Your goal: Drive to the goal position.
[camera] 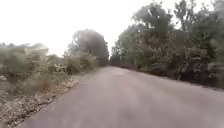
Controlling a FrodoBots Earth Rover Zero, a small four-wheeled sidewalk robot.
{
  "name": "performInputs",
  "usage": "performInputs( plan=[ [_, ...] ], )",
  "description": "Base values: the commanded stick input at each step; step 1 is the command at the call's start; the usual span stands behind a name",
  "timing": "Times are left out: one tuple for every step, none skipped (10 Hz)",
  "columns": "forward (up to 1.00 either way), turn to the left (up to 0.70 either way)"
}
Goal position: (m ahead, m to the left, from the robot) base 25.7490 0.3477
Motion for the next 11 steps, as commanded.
performInputs(
  plan=[
    [0.85,0.00],
    [0.85,0.00],
    [0.85,0.00],
    [0.85,0.00],
    [0.85,0.00],
    [0.85,0.00],
    [0.85,0.00],
    [0.85,0.00],
    [0.85,0.00],
    [0.85,0.00],
    [0.85,0.00]
  ],
)
